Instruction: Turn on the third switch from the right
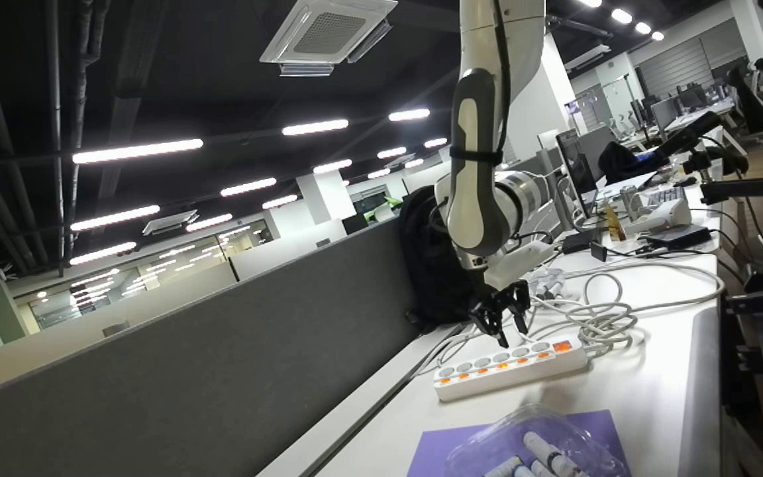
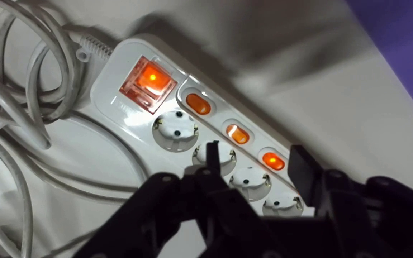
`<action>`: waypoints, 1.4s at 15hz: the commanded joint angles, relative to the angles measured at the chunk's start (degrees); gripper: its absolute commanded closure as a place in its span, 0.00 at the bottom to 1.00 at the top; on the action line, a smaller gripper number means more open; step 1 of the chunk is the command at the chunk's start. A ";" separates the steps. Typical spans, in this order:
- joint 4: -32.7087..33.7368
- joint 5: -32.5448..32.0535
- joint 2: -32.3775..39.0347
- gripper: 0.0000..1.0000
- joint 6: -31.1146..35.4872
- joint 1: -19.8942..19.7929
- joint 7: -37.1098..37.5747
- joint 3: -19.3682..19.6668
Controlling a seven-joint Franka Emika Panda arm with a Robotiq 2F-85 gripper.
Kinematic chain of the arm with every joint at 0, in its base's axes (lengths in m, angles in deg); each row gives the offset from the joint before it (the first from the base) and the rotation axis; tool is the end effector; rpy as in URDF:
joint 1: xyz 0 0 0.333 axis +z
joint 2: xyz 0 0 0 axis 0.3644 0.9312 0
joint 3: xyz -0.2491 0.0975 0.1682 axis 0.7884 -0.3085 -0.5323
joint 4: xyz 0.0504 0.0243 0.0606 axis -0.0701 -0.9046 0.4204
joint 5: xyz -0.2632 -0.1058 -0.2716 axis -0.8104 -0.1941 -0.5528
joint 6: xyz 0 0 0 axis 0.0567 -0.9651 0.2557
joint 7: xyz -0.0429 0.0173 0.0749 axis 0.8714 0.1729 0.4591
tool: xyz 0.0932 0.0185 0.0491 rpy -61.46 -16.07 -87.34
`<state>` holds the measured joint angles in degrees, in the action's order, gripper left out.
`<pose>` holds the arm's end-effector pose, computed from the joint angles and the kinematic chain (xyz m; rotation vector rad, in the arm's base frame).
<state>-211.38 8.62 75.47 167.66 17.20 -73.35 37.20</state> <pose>0.4964 -0.1008 0.1970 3.0168 -0.6088 0.1552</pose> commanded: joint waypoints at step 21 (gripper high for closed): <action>7.41 8.40 13.83 1.00 4.39 3.75 1.92 3.07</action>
<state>-205.80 17.96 85.00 170.87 18.58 -73.67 38.00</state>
